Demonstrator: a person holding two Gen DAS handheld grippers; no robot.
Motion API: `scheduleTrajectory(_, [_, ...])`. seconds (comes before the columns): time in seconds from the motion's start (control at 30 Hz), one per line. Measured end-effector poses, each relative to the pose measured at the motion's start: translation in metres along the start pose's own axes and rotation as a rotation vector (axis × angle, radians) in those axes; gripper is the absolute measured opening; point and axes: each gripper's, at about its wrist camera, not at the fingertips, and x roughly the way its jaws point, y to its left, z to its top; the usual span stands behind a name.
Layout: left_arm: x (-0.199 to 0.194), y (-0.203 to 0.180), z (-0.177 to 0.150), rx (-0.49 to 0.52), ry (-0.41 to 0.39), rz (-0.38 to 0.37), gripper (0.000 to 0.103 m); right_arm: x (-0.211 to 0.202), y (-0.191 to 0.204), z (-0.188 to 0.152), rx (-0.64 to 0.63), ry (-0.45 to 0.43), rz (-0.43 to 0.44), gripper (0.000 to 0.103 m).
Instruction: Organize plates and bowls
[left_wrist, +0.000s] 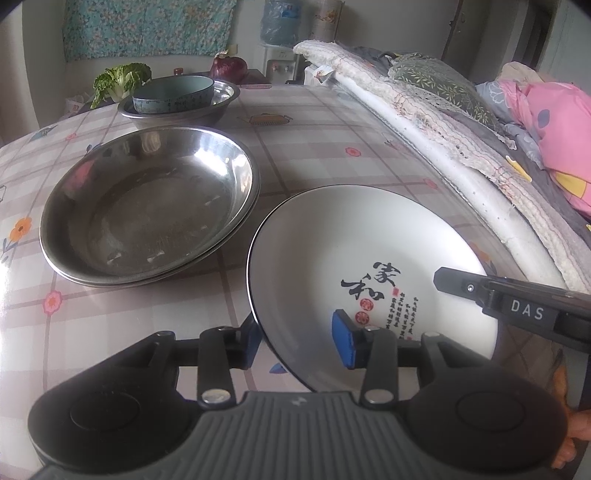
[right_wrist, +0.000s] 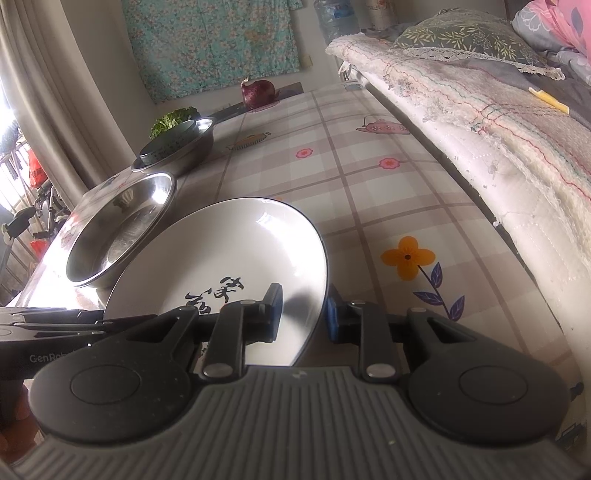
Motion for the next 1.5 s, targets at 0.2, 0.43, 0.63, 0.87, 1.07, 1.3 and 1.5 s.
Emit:
scheduleTrajectory(0.2, [-0.002, -0.001, -0.002, -0.002, 0.004, -0.003, 0.043, 0.000, 0.000, 0.001, 0.003, -0.002, 0.001, 0.024])
scheduleTrajectory(0.43, [-0.003, -0.004, -0.005, 0.003, 0.004, -0.006, 0.044, 0.003, -0.001, 0.003, 0.013, -0.007, 0.008, 0.024])
scheduleTrajectory(0.63, [-0.002, -0.004, -0.004, 0.024, -0.005, 0.004, 0.047, 0.001, -0.003, 0.001, 0.020, -0.005, 0.015, 0.023])
scheduleTrajectory(0.87, [0.001, -0.005, -0.001, 0.037, -0.013, 0.019, 0.050, -0.001, 0.001, -0.005, -0.032, -0.018, -0.004, 0.024])
scheduleTrajectory(1.07, [0.003, -0.007, 0.001, 0.040, -0.018, 0.023, 0.053, 0.001, 0.004, -0.006, -0.060, -0.030, -0.011, 0.026])
scheduleTrajectory(1.3, [0.004, -0.008, 0.002, 0.036, -0.021, 0.023, 0.054, 0.001, 0.007, -0.007, -0.096, -0.042, -0.018, 0.029])
scheduleTrajectory(1.5, [0.002, -0.008, 0.002, 0.038, -0.023, 0.029, 0.054, 0.000, 0.008, -0.005, -0.092, -0.040, -0.026, 0.030])
